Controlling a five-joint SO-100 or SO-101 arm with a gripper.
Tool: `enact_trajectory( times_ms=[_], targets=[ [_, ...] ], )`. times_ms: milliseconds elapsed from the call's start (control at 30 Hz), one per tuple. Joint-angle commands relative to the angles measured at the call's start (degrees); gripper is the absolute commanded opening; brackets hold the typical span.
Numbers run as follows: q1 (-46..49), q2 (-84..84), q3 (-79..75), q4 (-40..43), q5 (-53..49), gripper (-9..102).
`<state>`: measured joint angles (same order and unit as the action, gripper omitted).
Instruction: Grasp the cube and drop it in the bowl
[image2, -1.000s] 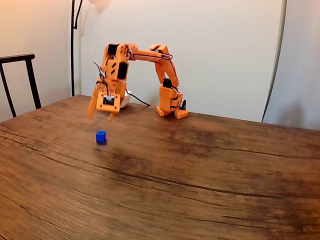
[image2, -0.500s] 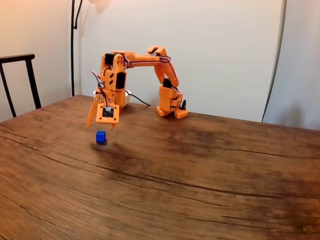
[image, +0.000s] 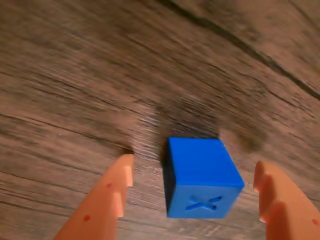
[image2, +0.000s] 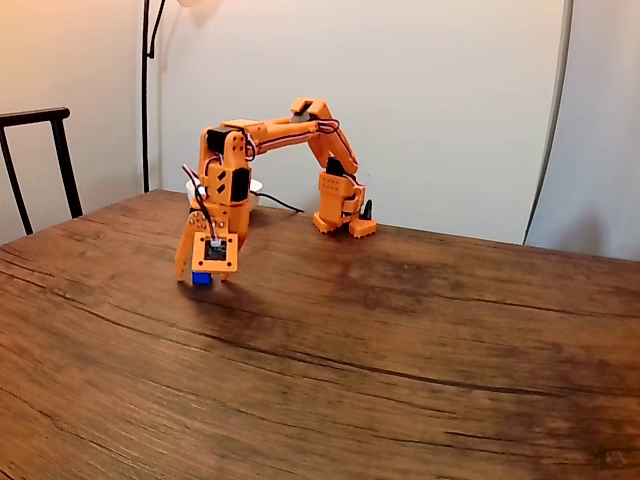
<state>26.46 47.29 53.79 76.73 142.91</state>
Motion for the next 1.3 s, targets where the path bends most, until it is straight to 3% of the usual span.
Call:
enact_trajectory(
  times_ms=[0,400,567,967,1267],
  targets=[
    [-0.26,0.26,-1.67,-0.70,-0.62,32],
    [-0.35,0.26,-1.05,-0.18,-0.35,32],
    [-0.35,0.18,-0.97,-0.44,-0.26,19],
    [-0.35,0.09,-0.97,-0.53,-0.26,5],
    [-0.88,0.09,-0.97,-0.26,-0.62,5]
  ],
)
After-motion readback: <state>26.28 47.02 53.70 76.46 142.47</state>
